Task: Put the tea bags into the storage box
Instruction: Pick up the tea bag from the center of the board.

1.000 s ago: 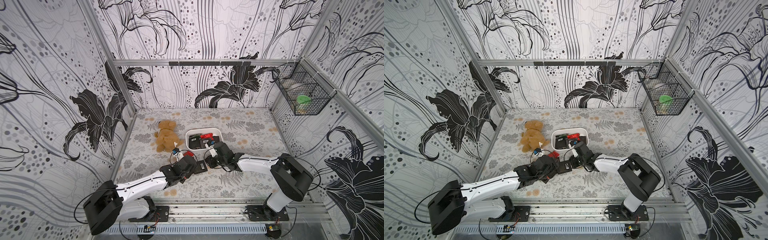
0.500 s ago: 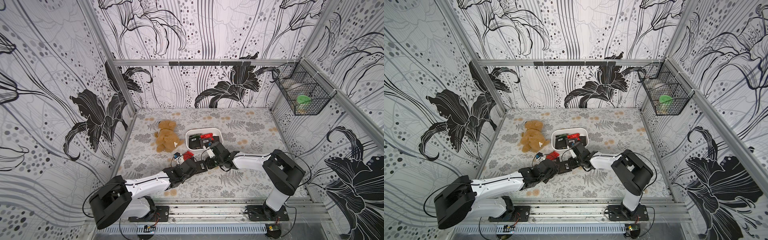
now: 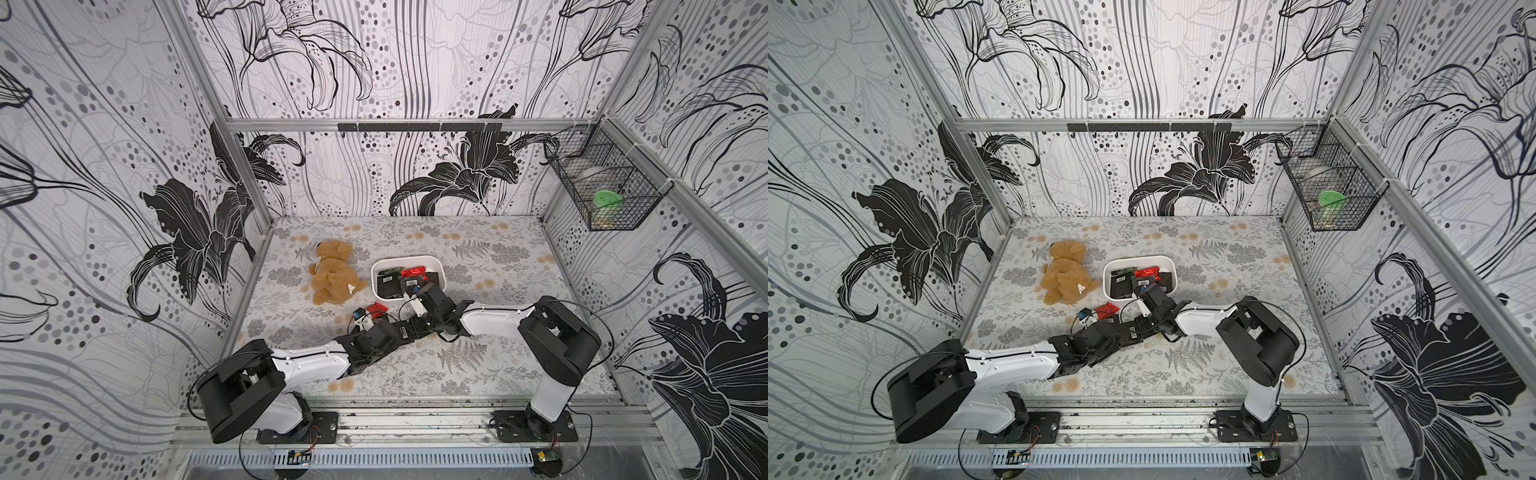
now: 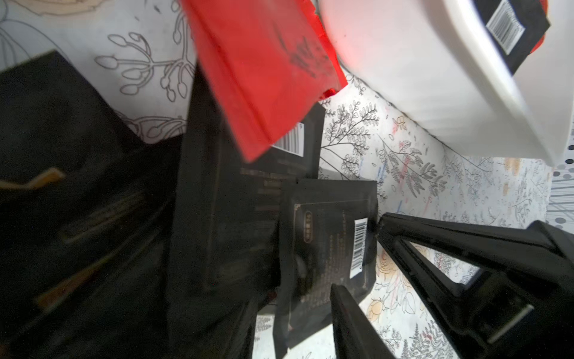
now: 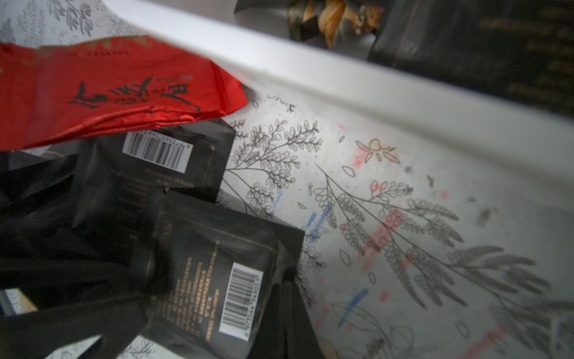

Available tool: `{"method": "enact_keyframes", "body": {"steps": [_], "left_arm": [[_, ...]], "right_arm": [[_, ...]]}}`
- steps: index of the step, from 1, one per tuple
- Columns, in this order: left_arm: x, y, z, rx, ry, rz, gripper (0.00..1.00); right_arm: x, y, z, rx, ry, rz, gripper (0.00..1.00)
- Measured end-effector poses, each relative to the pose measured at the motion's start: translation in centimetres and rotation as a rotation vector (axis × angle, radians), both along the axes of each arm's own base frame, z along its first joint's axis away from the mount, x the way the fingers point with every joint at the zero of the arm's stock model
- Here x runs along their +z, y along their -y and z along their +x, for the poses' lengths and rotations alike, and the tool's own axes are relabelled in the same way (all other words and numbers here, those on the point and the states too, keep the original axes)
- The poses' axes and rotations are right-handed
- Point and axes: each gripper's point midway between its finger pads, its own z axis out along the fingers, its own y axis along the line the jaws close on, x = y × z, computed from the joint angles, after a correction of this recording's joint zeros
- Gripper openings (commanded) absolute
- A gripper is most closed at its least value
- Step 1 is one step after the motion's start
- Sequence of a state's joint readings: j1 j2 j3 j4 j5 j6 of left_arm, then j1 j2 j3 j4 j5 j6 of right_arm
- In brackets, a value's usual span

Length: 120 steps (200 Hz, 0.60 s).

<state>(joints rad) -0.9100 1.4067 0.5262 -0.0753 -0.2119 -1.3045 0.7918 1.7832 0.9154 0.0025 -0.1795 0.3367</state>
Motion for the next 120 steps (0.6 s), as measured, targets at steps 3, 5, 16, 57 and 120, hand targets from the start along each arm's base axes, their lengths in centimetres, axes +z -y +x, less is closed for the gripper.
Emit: {"method": "enact_keyframes", "body": {"steps": [3, 5, 16, 57, 120], "left_arm": [[-0.1, 0.0, 0.0, 0.000, -0.002, 0.004, 0.43], [-0.1, 0.0, 0.0, 0.001, -0.001, 0.005, 0.43], [-0.1, 0.2, 0.2, 0.001, 0.001, 0.006, 0.43], [-0.1, 0.8, 0.5, -0.007, 0.005, 0.007, 0.41], [0.4, 2.1, 0.5, -0.032, 0.012, -0.046, 0.39]], "right_arm": [[0.0, 0.0, 0.0, 0.001, 0.001, 0.000, 0.04], [0.0, 0.0, 0.0, 0.002, 0.001, -0.001, 0.04], [0.0, 0.0, 0.0, 0.002, 0.000, -0.002, 0.03], [-0.1, -0.1, 0.1, 0.005, 0.000, -0.004, 0.02], [-0.1, -0.2, 0.2, 0.008, 0.002, -0.005, 0.01]]}}
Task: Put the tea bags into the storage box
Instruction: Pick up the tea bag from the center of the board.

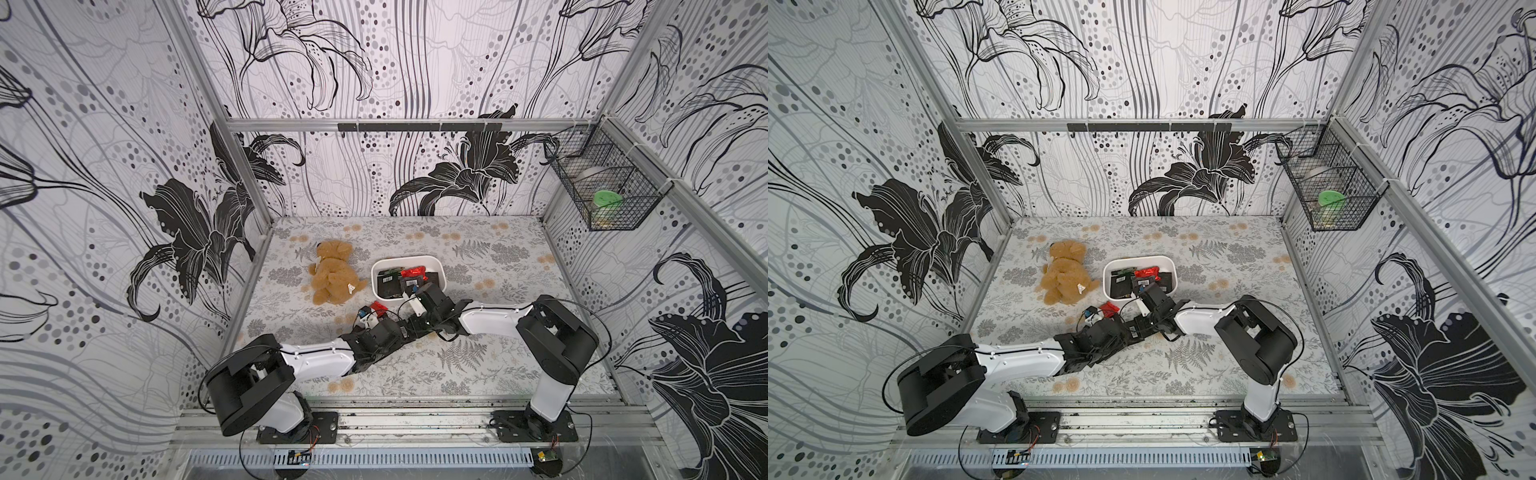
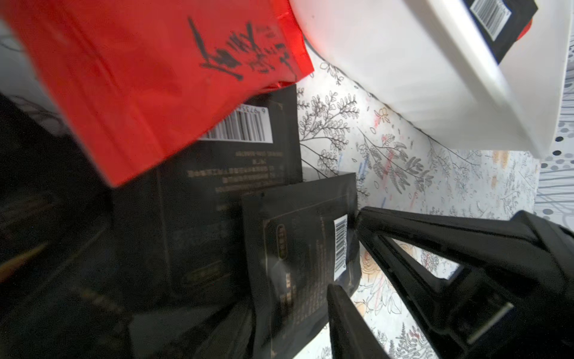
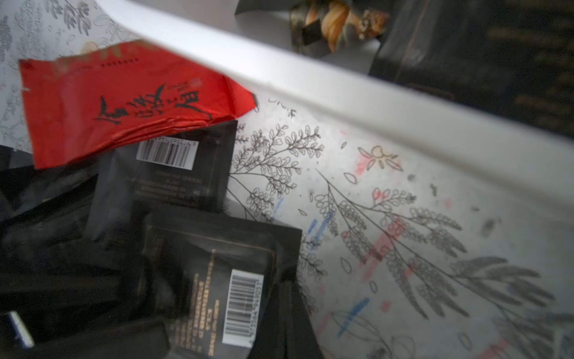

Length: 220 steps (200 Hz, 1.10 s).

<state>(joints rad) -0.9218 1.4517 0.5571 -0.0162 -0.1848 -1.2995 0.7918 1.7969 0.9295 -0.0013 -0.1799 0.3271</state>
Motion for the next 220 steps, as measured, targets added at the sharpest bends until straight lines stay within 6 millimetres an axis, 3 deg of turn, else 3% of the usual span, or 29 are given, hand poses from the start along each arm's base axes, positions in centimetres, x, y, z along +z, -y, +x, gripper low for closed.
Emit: {"method": "enact_keyframes", "body": {"steps": [128, 194, 220], "left_arm": [[2.5, 1.6, 0.8, 0.020, 0.048, -0.105, 0.30], [1.3, 2.7, 1.3, 0.016, 0.033, -0.099, 0.14], [1.1, 3.0, 1.4, 0.009, 0.030, -0.096, 0.00]], "right_arm": [[0.0, 0.0, 0.0, 0.000, 0.000, 0.000, 0.01], [0.0, 0.0, 0.0, 0.000, 0.000, 0.001, 0.01], [0.0, 0.0, 0.0, -0.001, 0.001, 0.001, 0.01]]}}
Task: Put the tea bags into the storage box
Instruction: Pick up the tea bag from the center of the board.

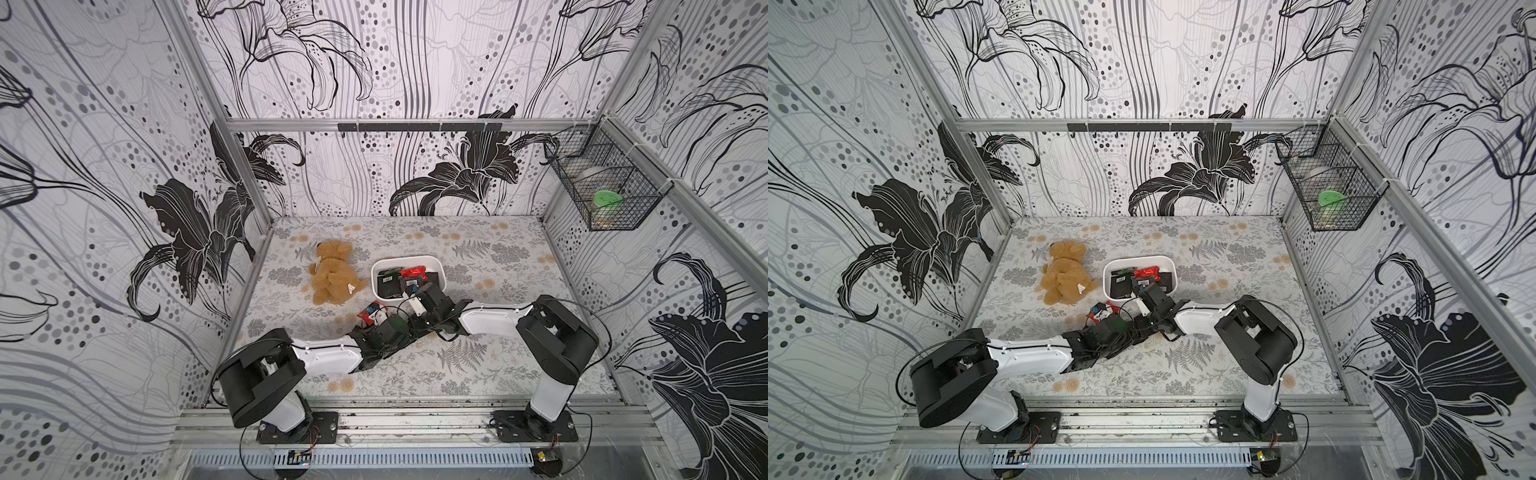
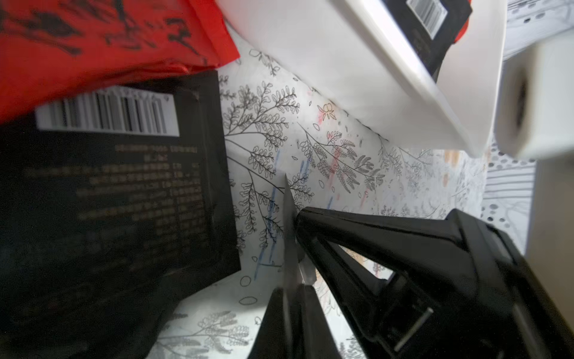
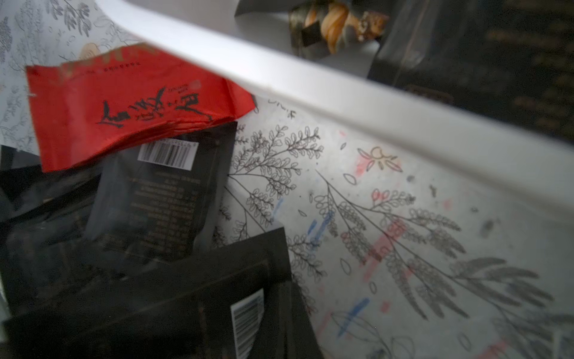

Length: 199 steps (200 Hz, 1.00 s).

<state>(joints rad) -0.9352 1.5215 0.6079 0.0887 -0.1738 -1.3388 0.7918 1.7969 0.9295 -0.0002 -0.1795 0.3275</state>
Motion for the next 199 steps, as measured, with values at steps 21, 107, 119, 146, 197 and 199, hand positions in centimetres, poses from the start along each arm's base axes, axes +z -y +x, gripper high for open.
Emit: {"method": "enact_keyframes", "body": {"steps": [21, 107, 119, 146, 197, 199], "left_arm": [[0.0, 0.1, 0.0, -0.003, 0.000, 0.000, 0.00], [3.9, -0.5, 0.1, 0.017, 0.067, -0.062, 0.00], [4.6, -0.8, 0.1, 0.025, 0.082, -0.071, 0.00], [5.9, -1.9, 0.0, 0.047, 0.108, -0.060, 0.00], [10.2, -2.8, 2.1, 0.102, 0.200, 0.010, 0.00], [10.6, -2.7, 2.3, 0.103, 0.207, 0.010, 0.00]], "right_arm": [[0.0, 0.0, 0.1, -0.002, 0.003, -0.001, 0.02], [3.9, 2.8, 0.2, -0.093, 0.151, 0.022, 0.08], [5.3, 3.5, 0.3, -0.124, 0.196, 0.040, 0.11], [7.8, 5.3, 0.6, -0.204, 0.294, 0.078, 0.17], [10.1, 9.3, 1.0, -0.367, 0.420, 0.074, 0.25], [10.2, 9.5, 1.1, -0.374, 0.424, 0.072, 0.25]]}}
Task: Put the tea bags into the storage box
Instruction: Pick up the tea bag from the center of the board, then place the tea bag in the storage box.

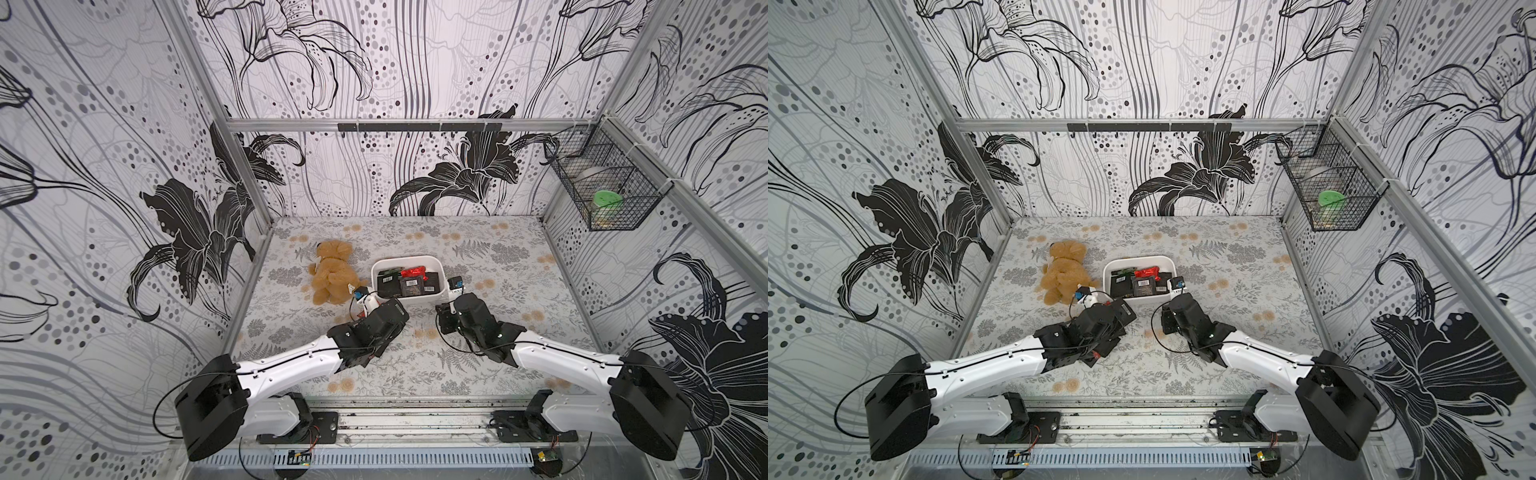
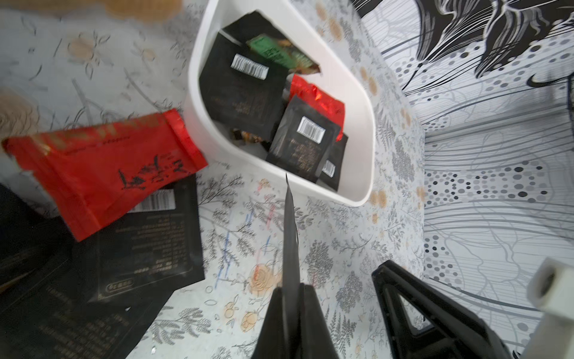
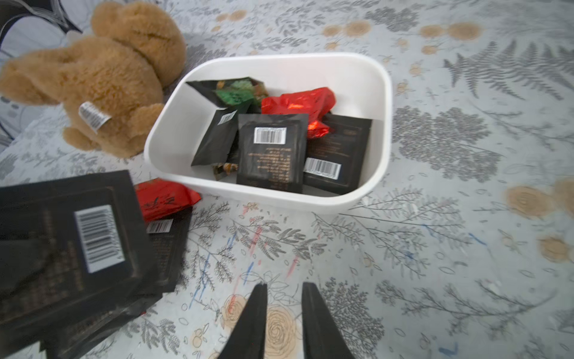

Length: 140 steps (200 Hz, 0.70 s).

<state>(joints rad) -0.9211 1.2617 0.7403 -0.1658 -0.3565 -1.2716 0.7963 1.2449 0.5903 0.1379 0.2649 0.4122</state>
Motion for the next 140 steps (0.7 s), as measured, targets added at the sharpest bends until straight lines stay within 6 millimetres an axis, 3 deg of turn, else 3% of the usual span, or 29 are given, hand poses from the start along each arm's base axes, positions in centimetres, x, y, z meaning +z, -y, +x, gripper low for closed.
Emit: {"method": "enact_keyframes", "body": {"steps": [30, 59, 108, 135, 140], "left_arm": [[3.4, 0.6, 3.6, 0.032, 0.058, 0.004, 0.00], [4.3, 1.7, 7.8, 0.043, 0.060, 0.030, 0.00], [2.3, 5.2, 13.0, 0.002, 0.017, 0.085, 0.00], [-0.3, 6.0, 14.2, -0.012, -0.031, 0.110, 0.00], [-0.9, 5.8, 14.2, -0.011, -0.045, 0.118, 0.07]], "right_arm": [[0.8, 1.6, 0.7, -0.090, 0.040, -0.017, 0.26], [1.3, 2.7, 1.0, -0.144, 0.069, -0.032, 0.28], [1.2, 4.3, 1.6, -0.193, 0.074, -0.031, 0.30], [0.6, 4.4, 1.5, -0.182, 0.056, -0.027, 0.30], [0.6, 4.3, 1.5, -0.178, 0.055, -0.023, 0.30]]}}
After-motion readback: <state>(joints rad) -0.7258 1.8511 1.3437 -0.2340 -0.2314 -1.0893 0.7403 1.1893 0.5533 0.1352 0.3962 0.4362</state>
